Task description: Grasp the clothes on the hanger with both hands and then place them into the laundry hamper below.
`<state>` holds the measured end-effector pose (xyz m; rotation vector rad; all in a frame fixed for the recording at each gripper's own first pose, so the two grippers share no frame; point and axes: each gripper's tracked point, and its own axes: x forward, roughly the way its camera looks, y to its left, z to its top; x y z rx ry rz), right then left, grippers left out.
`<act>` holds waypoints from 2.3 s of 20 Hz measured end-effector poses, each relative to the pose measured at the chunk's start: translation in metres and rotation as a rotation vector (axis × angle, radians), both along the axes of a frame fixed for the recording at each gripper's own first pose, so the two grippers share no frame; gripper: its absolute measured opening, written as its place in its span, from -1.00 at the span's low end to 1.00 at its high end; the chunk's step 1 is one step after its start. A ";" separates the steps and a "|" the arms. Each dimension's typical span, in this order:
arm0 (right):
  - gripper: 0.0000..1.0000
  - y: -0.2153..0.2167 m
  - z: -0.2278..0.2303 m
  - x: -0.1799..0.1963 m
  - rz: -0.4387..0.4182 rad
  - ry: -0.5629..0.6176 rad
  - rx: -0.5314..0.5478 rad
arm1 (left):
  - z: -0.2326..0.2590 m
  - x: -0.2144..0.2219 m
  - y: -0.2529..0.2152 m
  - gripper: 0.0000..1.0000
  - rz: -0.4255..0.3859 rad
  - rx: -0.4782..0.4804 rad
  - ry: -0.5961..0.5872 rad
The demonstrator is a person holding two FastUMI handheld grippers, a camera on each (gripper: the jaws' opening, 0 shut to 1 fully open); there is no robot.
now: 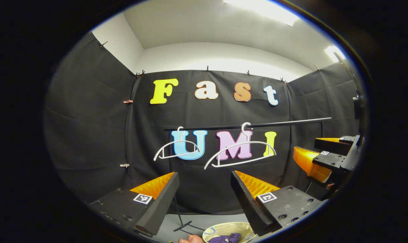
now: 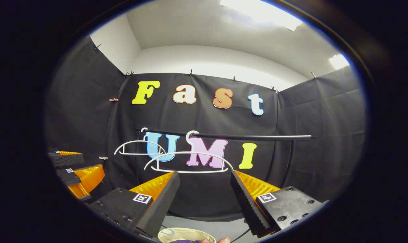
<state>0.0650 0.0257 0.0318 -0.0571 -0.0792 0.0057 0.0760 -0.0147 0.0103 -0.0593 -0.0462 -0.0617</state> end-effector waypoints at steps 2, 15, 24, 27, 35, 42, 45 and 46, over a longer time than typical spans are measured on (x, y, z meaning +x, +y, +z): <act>0.94 0.004 0.001 -0.002 0.008 0.002 0.022 | 0.002 -0.003 0.004 0.97 0.015 0.005 -0.001; 0.96 0.007 -0.003 -0.013 0.003 0.022 0.067 | 0.010 -0.015 0.003 0.95 -0.015 0.004 -0.027; 0.96 0.017 -0.011 -0.014 0.041 0.027 0.093 | 0.004 -0.022 0.000 0.94 -0.010 0.022 -0.018; 0.96 0.016 -0.013 -0.009 0.047 0.031 0.087 | 0.001 -0.024 0.005 0.94 0.014 0.022 -0.010; 0.96 0.017 -0.013 0.000 0.063 0.032 0.098 | -0.009 -0.026 0.010 0.94 0.039 0.017 0.019; 0.96 0.025 -0.016 0.000 0.086 0.042 0.107 | -0.011 -0.031 0.011 0.94 0.047 0.029 0.024; 0.96 0.022 -0.016 -0.002 0.083 0.042 0.109 | -0.010 -0.032 0.008 0.94 0.040 0.028 0.020; 0.96 0.021 -0.017 -0.003 0.081 0.044 0.111 | -0.009 -0.033 0.006 0.94 0.039 0.032 0.020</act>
